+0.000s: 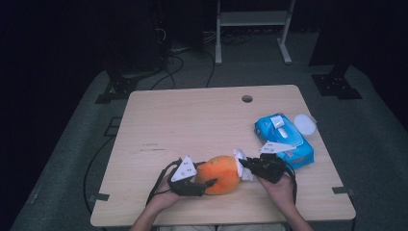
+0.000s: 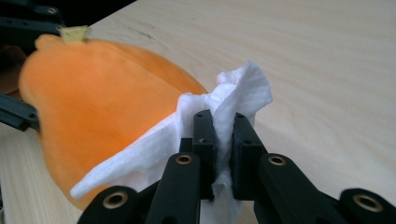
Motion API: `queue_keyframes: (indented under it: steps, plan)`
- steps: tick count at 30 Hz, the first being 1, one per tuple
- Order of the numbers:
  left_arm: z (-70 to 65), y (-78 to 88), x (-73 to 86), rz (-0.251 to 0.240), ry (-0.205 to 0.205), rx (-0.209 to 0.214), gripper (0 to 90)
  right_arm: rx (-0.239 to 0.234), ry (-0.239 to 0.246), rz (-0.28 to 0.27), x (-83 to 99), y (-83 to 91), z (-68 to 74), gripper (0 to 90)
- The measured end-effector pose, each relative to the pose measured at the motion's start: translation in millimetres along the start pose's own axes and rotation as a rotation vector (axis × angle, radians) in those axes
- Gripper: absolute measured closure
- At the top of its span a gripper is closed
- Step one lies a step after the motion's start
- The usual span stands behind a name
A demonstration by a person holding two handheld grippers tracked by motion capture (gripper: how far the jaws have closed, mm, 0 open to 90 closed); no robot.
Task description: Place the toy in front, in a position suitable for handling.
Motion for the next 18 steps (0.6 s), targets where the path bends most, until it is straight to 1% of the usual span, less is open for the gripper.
queue_keyframes:
  steps: [2,4,6,8,9,11,12,14,16,18]
  plan:
    - [0.2,0.3,0.6,0.0,-0.001,0.001,34.6,-0.009,-0.018,0.002,1.5,-0.6,-0.5,82.1]
    - [0.8,0.6,1.2,-0.002,0.001,0.003,34.4,-0.006,-0.006,-0.021,-5.4,2.3,2.8,82.0]
    - [0.1,0.0,1.4,-0.007,0.002,0.004,34.3,-0.019,0.005,-0.053,-12.6,5.0,8.2,82.0]
    - [-0.8,-0.2,1.2,-0.004,-0.005,0.001,34.2,-0.015,0.027,-0.058,-15.8,5.6,11.8,82.0]
    - [-1.7,-0.5,0.9,-0.005,-0.01,0.0,34.2,-0.015,0.027,-0.057,-14.8,4.9,11.2,81.9]
    - [-3.0,-0.8,0.5,-0.005,-0.02,-0.001,34.2,-0.028,-0.008,-0.05,-9.7,2.7,7.0,81.9]
    - [-4.1,-1.2,0.1,-0.008,-0.022,0.0,34.1,-0.026,-0.025,-0.04,-6.8,1.5,4.3,81.9]
    - [-5.1,-1.5,-0.7,-0.009,-0.03,-0.004,34.1,-0.035,-0.046,-0.041,-5.2,1.2,1.7,81.9]
    - [-6.1,-1.7,-1.5,-0.012,-0.034,-0.005,34.3,-0.029,-0.029,-0.05,-9.9,3.0,4.3,81.9]
    - [-8.1,-3.0,-2.5,-0.017,-0.04,-0.005,34.4,-0.044,-0.019,-0.08,-18.0,6.4,11.1,81.9]
Point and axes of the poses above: each handheld gripper's, and its own axes: y roughly backward along the jaws, x roughly out of its underside, z roughly to its left, the point moved 8 cm from there along -y, roughly forward along the jaws, and after that the axes turned 8 degrees about y, right-handed, at the moved point
